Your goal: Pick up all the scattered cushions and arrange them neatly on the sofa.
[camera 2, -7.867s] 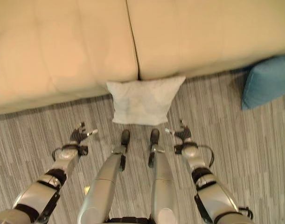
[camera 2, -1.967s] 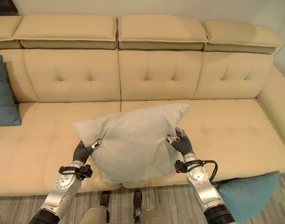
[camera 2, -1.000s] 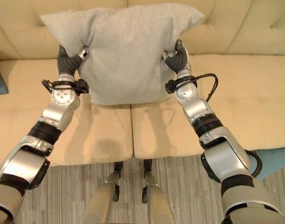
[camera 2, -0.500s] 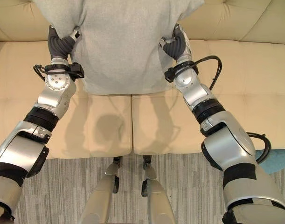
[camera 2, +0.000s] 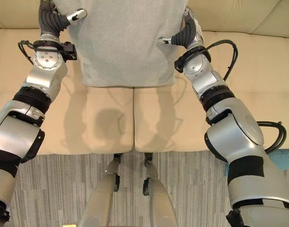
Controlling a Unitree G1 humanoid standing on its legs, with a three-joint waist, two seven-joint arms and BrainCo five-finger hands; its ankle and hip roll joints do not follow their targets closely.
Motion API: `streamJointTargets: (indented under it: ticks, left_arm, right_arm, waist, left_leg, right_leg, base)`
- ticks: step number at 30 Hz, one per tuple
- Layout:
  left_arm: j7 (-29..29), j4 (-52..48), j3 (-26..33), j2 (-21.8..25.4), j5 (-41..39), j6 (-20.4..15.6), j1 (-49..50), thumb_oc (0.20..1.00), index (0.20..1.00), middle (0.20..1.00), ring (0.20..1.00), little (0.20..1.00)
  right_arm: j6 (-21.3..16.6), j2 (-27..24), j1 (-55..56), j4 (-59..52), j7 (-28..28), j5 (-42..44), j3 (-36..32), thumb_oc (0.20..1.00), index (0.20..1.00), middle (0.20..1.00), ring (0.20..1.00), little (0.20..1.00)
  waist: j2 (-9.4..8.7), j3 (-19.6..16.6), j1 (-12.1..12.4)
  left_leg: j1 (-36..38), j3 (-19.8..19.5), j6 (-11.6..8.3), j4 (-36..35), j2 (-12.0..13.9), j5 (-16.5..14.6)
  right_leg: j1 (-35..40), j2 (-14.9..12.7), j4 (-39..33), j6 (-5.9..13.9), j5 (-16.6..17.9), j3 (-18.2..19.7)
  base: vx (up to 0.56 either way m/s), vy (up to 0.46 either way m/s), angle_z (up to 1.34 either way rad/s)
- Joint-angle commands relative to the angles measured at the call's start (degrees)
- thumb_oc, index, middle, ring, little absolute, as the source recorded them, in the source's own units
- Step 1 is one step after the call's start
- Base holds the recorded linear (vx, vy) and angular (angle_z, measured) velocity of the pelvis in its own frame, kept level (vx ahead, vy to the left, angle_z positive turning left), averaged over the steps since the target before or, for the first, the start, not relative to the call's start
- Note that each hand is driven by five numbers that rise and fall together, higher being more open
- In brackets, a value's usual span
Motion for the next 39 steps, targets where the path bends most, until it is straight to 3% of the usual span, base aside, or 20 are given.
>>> streamJointTargets:
  ticks: [1,7,10,11,14,15,20,27,32,37,39]
  left_arm:
    - [0.0,-0.2,0.6,2.6,-1.3,-3.4,-0.9,1.0,1.0,1.0,1.0,1.0]
    - [-1.8,-17.3,8.8,8.4,-0.6,-6.0,16.4,1.0,1.0,1.0,1.0,1.0]
    - [-2.2,-21.5,11.7,7.8,-0.7,-6.4,21.3,1.0,1.0,1.0,1.0,1.0]
    - [-2.5,-27.2,14.6,7.3,0.2,-6.5,27.4,1.0,1.0,1.0,1.0,1.0]
    - [-4.3,-33.9,19.4,4.7,0.9,-6.1,38.9,1.0,1.0,1.0,1.0,1.0]
    - [-6.2,-38.3,21.4,2.0,1.3,-5.4,46.3,1.0,1.0,1.0,1.0,1.0]
    - [-12.1,-40.8,24.6,-5.5,1.4,-2.6,63.9,1.0,1.0,1.0,1.0,1.0]
    - [-17.9,-25.2,25.4,-13.3,4.8,3.0,79.5,1.0,1.0,1.0,1.0,1.0]
    - [-18.2,-11.5,25.5,-17.4,8.0,5.5,81.3,1.0,1.0,1.0,1.0,1.0]
    - [-17.8,2.3,25.1,-19.0,14.1,7.0,79.5,1.0,1.0,1.0,1.0,1.0]
    - [-17.3,5.0,25.1,-19.1,15.5,7.0,78.8,1.0,1.0,1.0,1.0,1.0]
  right_arm:
    - [-4.2,-2.3,-0.2,0.0,-0.7,3.3,-2.7,1.0,1.0,1.0,1.0,1.0]
    - [-5.0,-8.9,12.3,-10.5,2.3,3.3,-8.5,1.0,1.0,1.0,1.0,1.0]
    - [-5.2,-9.2,16.7,-13.2,2.7,3.1,-11.0,1.0,1.0,1.0,1.0,1.0]
    - [-5.1,-10.0,22.0,-16.8,3.5,2.3,-14.3,1.0,1.0,1.0,1.0,1.0]
    - [-5.1,-10.0,33.0,-23.3,5.2,0.7,-19.9,1.0,1.0,1.0,1.0,1.0]
    - [-5.1,-8.6,40.8,-26.6,6.7,0.2,-23.1,1.0,1.0,1.0,1.0,1.0]
    - [-4.5,-2.2,59.9,-29.6,11.0,0.2,-30.7,1.0,1.0,1.0,1.0,1.0]
    - [-2.8,2.1,74.4,-22.5,13.8,-6.8,-32.6,1.0,1.0,1.0,1.0,1.0]
    - [-2.0,4.8,79.2,-13.9,14.0,-9.7,-31.9,1.0,1.0,1.0,1.0,1.0]
    - [-1.4,7.9,80.7,-3.6,14.2,-10.6,-30.0,1.0,1.0,1.0,1.0,1.0]
    - [-0.8,8.5,80.0,0.0,14.5,-10.9,-28.8,1.0,1.0,1.0,1.0,1.0]
  waist:
    - [-0.42,-1.8,1.5]
    - [0.58,-2.8,1.2]
    - [0.75,-3.2,1.1]
    - [1.06,-3.6,0.9]
    - [1.35,-4.6,0.4]
    - [1.43,-5.3,0.2]
    - [2.06,-7.1,-0.9]
    - [2.58,-10.0,-2.4]
    - [3.02,-11.0,-3.6]
    - [2.06,-11.0,-4.3]
    - [1.13,-10.8,-3.6]
  left_leg:
    - [5.5,-0.9,-2.02,-5.0,0.8,-0.3]
    - [10.7,0.2,-2.39,-5.6,0.7,-1.4]
    - [11.6,0.3,-2.42,-5.6,0.7,-1.7]
    - [12.8,0.5,-2.49,-5.6,0.8,-2.0]
    - [15.5,0.9,-2.57,-5.6,1.0,-2.7]
    - [17.4,1.0,-2.5,-5.6,1.0,-3.0]
    - [22.5,1.6,-2.42,-5.6,1.2,-3.9]
    - [28.7,2.1,-2.2,-5.6,2.0,-4.6]
    - [31.3,2.1,-3.03,-5.6,3.1,-4.1]
    - [32.8,1.0,-3.4,-3.5,3.9,-4.6]
    - [32.3,-2.8,-3.13,1.4,2.5,-6.2]
  right_leg:
    - [2.1,-2.4,0.1,6.92,-0.3,-0.5]
    - [7.0,-2.5,0.1,6.54,-1.5,-1.4]
    - [8.0,-2.4,0.1,6.49,-1.8,-1.5]
    - [9.1,-2.5,0.1,6.41,-2.3,-1.9]
    - [11.8,-2.5,0.1,6.21,-3.3,-2.4]
    - [13.7,-2.6,0.1,6.12,-3.9,-2.8]
    - [18.7,-2.4,0.1,5.87,-5.5,-3.2]
    - [24.8,-1.6,0.1,5.14,-6.7,-2.7]
    - [27.7,-1.1,1.4,4.21,-8.2,-2.7]
    - [30.4,-0.4,1.7,3.38,-9.3,-2.6]
    - [29.9,-0.5,3.0,3.15,-9.1,-1.3]
  base:
    - [-0.01,0.008,-0.07]
    - [0.0,0.001,-0.01]
    - [0.0,0.0,0.0]
    - [0.0,0.0,0.0]
    - [0.03,-0.016,-0.02]
    - [0.05,-0.032,-0.07]
    - [0.01,-0.008,0.0]
    - [0.01,-0.032,-0.1]
    - [-0.01,-0.057,-0.01]
    - [-0.04,-0.062,0.21]
    - [-0.07,0.014,-0.02]
